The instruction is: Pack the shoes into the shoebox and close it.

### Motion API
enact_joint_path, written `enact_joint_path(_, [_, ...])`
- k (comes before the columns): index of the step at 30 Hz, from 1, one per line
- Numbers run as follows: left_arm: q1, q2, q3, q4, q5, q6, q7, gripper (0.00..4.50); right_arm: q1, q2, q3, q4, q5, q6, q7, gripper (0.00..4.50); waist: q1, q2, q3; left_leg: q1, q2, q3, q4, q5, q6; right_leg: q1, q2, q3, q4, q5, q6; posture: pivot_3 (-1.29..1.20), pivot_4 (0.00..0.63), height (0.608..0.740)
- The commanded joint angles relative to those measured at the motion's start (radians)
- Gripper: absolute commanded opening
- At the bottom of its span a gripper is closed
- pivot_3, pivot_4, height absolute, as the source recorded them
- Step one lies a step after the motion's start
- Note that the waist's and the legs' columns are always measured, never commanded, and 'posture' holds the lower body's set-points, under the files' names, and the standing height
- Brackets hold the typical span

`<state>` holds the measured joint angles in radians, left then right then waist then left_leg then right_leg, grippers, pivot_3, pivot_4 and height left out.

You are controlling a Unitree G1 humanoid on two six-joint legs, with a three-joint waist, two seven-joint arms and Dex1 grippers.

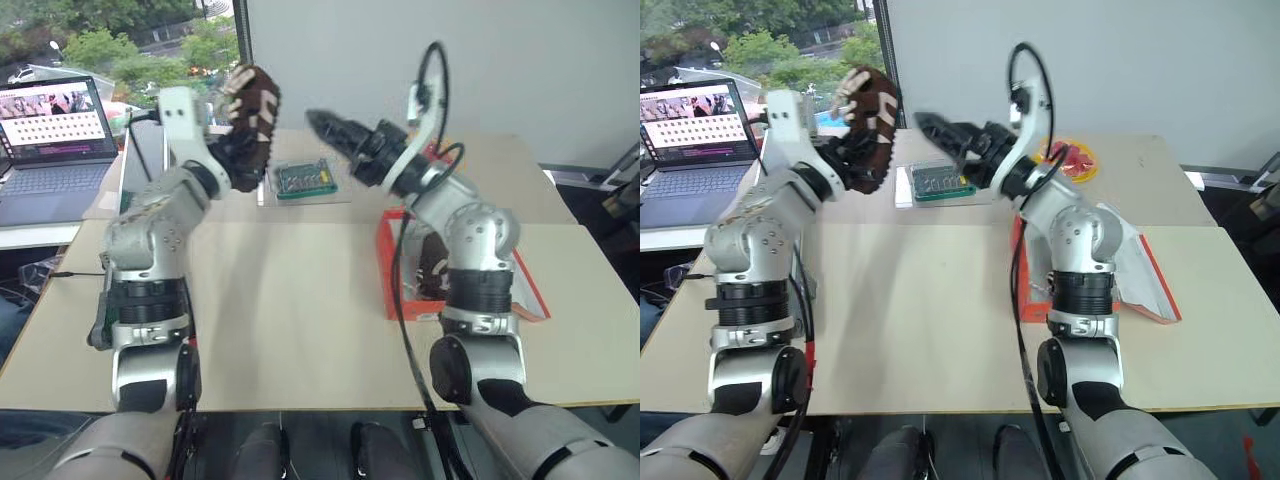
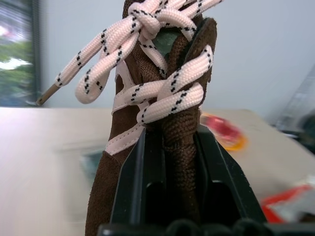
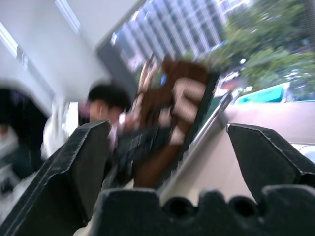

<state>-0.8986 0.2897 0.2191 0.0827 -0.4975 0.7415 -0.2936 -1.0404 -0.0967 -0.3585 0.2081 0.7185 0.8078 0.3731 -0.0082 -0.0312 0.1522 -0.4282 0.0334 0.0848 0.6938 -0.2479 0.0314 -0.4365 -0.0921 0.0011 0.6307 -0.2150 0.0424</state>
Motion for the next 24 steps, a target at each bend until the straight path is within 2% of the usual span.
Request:
enact_joint_path(1, [-0.062, -0.044, -0.039, -0.109, -0.066, 0.053, -0.015, 0.58, -0.054, -0.018, -0.081, 0.037, 0.07, 0.005, -0.077, 4.5, -0.004, 0.0, 0.0, 0.0, 0.0, 0.0, 0.0, 0.0, 0.0, 0.0, 0.0, 0.0, 0.0, 0.0, 0.0, 0.0, 0.15, 0.74])
enact_joint_path(6, [-0.09, -0.117, -0.057, -0.151, -0.112, 0.107, 0.011, 0.58, -0.037, -0.027, -0.102, 0.039, 0.103, 0.024, -0.121, 4.5, -0.013, 0.0, 0.0, -0.001, 0.0, -0.001, -0.001, 0.0, 0.0, -0.003, 0.0, 0.004, 0.0, 0.0, 0.0, 0.0, 0.15, 0.74])
enact_joint_path(13, [-0.106, -0.165, -0.052, -0.186, -0.156, 0.158, 0.045, 0.58, -0.021, -0.025, -0.098, 0.022, 0.127, 0.024, -0.159, 4.5, -0.012, 0.0, 0.0, 0.002, 0.0, -0.001, -0.001, -0.004, 0.008, -0.002, 0.001, 0.007, 0.001, 0.0, 0.0, 0.0, 0.15, 0.74])
enact_joint_path(24, [-0.113, -0.226, -0.05, -0.153, -0.192, 0.195, 0.05, 0.58, -0.029, -0.011, -0.097, -0.004, 0.194, 0.044, -0.185, 4.5, -0.009, 0.0, 0.0, 0.001, 0.0, 0.0, 0.0, -0.004, 0.007, -0.002, 0.001, 0.007, 0.0, 0.0, 0.0, 0.0, 0.15, 0.74])
